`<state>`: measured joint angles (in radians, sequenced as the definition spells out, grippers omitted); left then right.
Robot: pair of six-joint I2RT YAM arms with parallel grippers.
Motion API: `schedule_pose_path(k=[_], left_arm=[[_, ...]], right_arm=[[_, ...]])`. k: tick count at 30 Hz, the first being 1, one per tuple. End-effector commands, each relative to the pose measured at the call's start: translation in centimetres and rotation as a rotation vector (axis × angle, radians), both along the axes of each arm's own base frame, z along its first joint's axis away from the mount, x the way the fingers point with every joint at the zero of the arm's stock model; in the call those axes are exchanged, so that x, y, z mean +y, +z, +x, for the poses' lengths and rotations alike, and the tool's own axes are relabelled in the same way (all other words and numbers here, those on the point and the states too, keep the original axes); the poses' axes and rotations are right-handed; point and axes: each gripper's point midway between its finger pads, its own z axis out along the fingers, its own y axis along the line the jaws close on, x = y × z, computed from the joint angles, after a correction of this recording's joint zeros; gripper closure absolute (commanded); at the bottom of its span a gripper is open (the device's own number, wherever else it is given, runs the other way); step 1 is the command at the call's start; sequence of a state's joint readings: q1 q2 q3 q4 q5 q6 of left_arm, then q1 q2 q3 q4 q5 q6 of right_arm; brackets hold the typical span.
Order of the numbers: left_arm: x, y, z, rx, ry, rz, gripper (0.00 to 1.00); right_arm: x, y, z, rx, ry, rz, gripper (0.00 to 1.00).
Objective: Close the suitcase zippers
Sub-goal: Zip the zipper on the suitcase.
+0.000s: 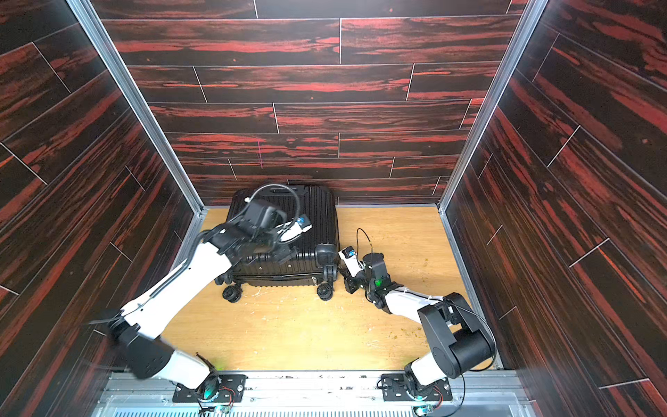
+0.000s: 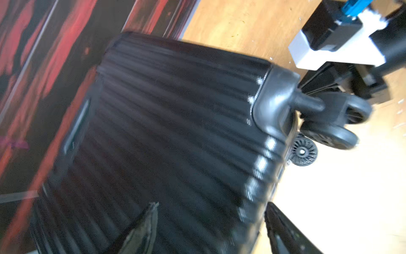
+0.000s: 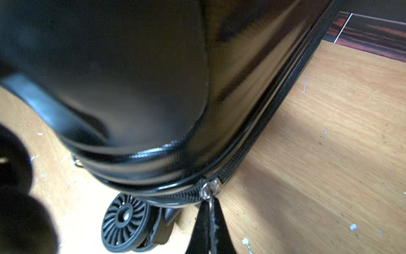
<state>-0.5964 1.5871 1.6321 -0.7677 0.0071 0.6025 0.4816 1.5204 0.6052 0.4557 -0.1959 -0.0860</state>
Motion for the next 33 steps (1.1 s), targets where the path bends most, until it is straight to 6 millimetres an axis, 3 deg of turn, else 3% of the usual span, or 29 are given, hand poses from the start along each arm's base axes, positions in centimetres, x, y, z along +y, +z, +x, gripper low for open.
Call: schedule_pose_path(k=[1, 8, 15, 23, 33], left_arm=[[-0.4, -0.4, 0.4, -0.005, -0.08, 0.101, 0.22], [-2.8, -2.5, -0.6, 0.107, -0.2, 0.137, 0.21], [-3.1, -3.9, -2.4, 0.212, -0.249, 0.138, 0.21], [-2.8, -5.5, -0.9, 0.188, -0.205, 0.184, 0.21], [-2.6, -7.1, -0.9, 0.208, -0.182, 0.196, 0.23]], right_arm=[[1.7, -0.7, -1.5, 0.067, 0.09, 0.026, 1.0], [1.7, -0.6, -1.7, 0.073, 0.092, 0.029, 1.0], [1.7, -0.8, -1.8, 0.08, 0.094, 0.023, 1.0], [1.7, -0.7, -2.0, 0.087, 0.099, 0.033, 1.0], [1.5, -0.5, -3.0, 0.096, 0.097, 0.061, 1.0]])
